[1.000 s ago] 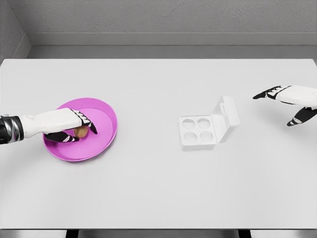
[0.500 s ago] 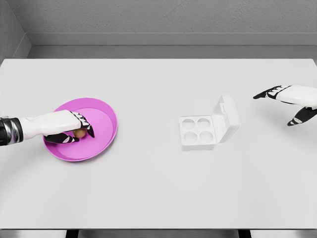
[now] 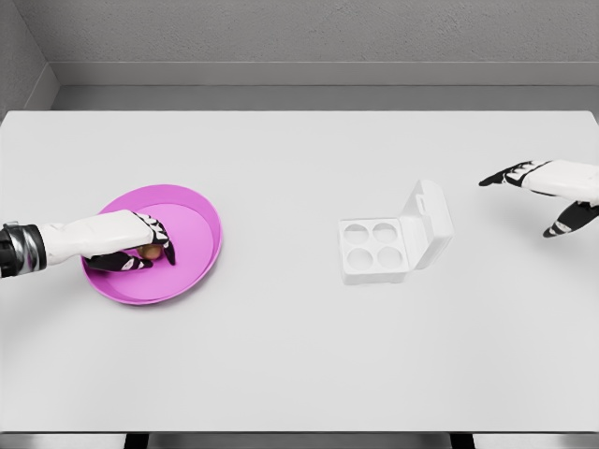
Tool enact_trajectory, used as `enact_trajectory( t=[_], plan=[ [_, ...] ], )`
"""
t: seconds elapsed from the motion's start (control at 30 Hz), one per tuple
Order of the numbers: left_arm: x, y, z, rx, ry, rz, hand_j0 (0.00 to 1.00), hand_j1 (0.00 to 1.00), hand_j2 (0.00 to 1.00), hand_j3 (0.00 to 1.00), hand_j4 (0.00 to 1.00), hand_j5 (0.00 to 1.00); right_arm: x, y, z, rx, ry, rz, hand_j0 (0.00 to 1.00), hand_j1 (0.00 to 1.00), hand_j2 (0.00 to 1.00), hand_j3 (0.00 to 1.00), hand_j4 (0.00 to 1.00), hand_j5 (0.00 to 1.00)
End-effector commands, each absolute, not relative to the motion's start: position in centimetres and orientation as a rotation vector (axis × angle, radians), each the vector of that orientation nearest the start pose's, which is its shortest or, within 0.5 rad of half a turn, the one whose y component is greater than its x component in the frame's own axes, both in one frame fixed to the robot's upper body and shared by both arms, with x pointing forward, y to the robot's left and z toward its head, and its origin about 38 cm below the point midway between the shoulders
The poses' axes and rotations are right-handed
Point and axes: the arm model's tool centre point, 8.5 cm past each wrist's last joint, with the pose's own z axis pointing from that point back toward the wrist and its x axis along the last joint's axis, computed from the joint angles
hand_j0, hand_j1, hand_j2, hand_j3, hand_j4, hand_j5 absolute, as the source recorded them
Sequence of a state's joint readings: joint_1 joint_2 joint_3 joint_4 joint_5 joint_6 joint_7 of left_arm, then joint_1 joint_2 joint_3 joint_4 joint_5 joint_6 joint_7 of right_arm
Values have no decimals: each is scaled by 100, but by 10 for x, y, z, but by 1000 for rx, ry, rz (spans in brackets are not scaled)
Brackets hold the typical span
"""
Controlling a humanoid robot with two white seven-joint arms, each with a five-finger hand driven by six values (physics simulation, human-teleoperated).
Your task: Pack egg into the box and close the box lid
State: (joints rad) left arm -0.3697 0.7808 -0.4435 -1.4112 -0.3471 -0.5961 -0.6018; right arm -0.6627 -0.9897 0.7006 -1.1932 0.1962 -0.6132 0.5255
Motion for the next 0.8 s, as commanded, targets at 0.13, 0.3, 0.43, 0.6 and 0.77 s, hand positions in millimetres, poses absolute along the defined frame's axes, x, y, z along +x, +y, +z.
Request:
enact_trajectory(
  t=[0.13,0.3,0.43,0.6,0.77],
  plan=[
    [394,329,140,189,-1313,-1946,38,38,38,38,38,38,432,-424,201,-381,-1185,1846,100,100,100,100,100,100],
    [396,322,148,194,-1346,-1954,38,38,38,38,38,38,433,-425,202,-384,-1187,1843,100,100,100,100,100,100],
    [400,316,158,201,-1381,-1957,37,37,37,37,37,37,433,-425,202,-383,-1185,1844,100,100,100,100,100,100],
    [406,291,160,166,-1430,-1977,37,37,37,37,37,37,433,-424,203,-385,-1188,1843,100,100,100,100,100,100],
    [409,276,160,143,-1467,-1973,38,38,38,38,38,38,434,-429,202,-390,-1178,1832,100,100,100,100,100,100]
  ],
)
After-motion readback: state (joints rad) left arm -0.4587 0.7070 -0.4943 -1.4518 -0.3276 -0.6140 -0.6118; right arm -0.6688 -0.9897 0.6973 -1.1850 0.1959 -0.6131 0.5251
